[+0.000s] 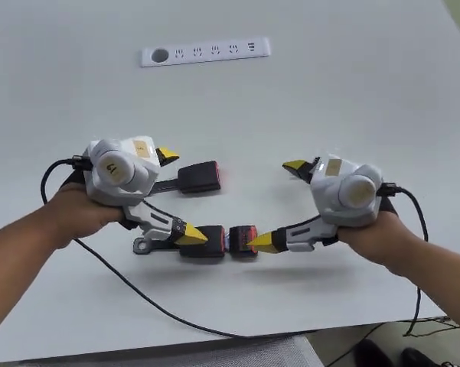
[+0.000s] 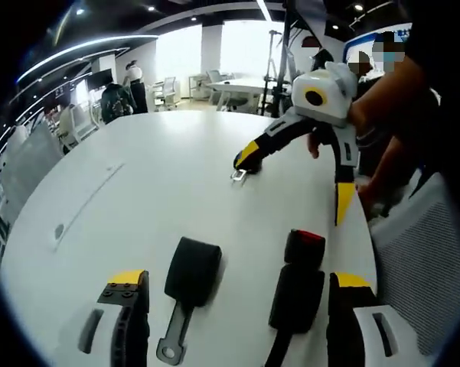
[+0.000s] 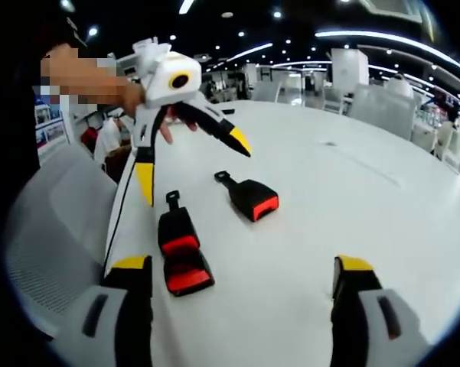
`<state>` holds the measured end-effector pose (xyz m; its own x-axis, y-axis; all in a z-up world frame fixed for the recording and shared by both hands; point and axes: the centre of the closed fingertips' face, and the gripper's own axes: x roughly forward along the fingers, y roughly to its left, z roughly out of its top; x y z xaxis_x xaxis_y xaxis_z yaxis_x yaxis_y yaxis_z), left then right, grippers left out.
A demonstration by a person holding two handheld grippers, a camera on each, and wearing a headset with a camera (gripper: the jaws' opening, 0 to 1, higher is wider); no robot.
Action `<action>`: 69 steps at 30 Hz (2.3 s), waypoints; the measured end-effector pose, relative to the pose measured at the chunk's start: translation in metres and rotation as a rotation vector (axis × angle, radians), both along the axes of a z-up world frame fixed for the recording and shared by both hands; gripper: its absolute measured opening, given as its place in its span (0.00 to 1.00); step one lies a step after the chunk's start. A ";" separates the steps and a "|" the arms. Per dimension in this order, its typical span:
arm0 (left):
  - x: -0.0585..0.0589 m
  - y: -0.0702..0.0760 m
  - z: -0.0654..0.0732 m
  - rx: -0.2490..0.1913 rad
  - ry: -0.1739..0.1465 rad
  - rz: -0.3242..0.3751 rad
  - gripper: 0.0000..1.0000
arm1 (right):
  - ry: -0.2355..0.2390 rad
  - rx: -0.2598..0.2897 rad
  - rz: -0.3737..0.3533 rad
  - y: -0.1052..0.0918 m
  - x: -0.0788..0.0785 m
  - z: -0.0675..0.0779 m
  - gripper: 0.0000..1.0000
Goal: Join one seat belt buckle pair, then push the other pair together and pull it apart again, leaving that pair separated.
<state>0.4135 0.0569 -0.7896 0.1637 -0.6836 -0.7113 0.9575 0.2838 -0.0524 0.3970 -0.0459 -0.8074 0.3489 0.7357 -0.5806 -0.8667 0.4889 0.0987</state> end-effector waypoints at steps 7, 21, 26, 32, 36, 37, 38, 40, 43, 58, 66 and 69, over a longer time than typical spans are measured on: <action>0.020 0.008 -0.002 0.015 -0.013 0.015 1.00 | -0.007 0.009 -0.069 -0.031 0.027 0.005 1.00; 0.043 0.013 -0.044 0.083 0.033 -0.022 0.92 | 0.062 -0.093 -0.050 -0.101 0.054 -0.021 0.88; 0.043 0.012 -0.055 0.089 0.038 -0.030 0.83 | 0.091 -0.132 0.007 -0.109 0.050 -0.035 0.77; 0.043 0.014 -0.064 0.094 0.023 -0.055 0.75 | 0.087 -0.142 0.050 -0.111 0.053 -0.039 0.65; 0.048 0.014 -0.062 0.085 0.021 -0.048 0.69 | 0.081 -0.153 0.077 -0.112 0.055 -0.042 0.59; 0.048 0.014 -0.062 0.086 0.021 -0.049 0.67 | 0.080 -0.152 0.083 -0.112 0.056 -0.041 0.58; 0.048 0.014 -0.062 0.091 0.016 -0.056 0.65 | 0.084 -0.157 0.087 -0.113 0.056 -0.042 0.56; 0.047 0.014 -0.061 0.095 0.012 -0.071 0.63 | 0.078 -0.166 0.113 -0.113 0.056 -0.042 0.53; 0.046 0.012 -0.060 0.104 0.005 -0.089 0.57 | 0.075 -0.173 0.136 -0.115 0.057 -0.042 0.50; 0.047 0.003 -0.059 0.127 -0.017 -0.192 0.44 | 0.055 -0.195 0.194 -0.118 0.063 -0.044 0.37; 0.046 0.000 -0.060 0.150 -0.019 -0.280 0.35 | 0.030 -0.198 0.229 -0.119 0.063 -0.044 0.35; 0.046 0.000 -0.061 0.162 -0.015 -0.303 0.35 | 0.032 -0.182 0.234 -0.119 0.064 -0.044 0.35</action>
<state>0.4595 0.0568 -0.8503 -0.0182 -0.5807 -0.8139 0.9998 -0.0106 -0.0149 0.4611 -0.1654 -0.8518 0.1614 0.6770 -0.7181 -0.9558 0.2885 0.0572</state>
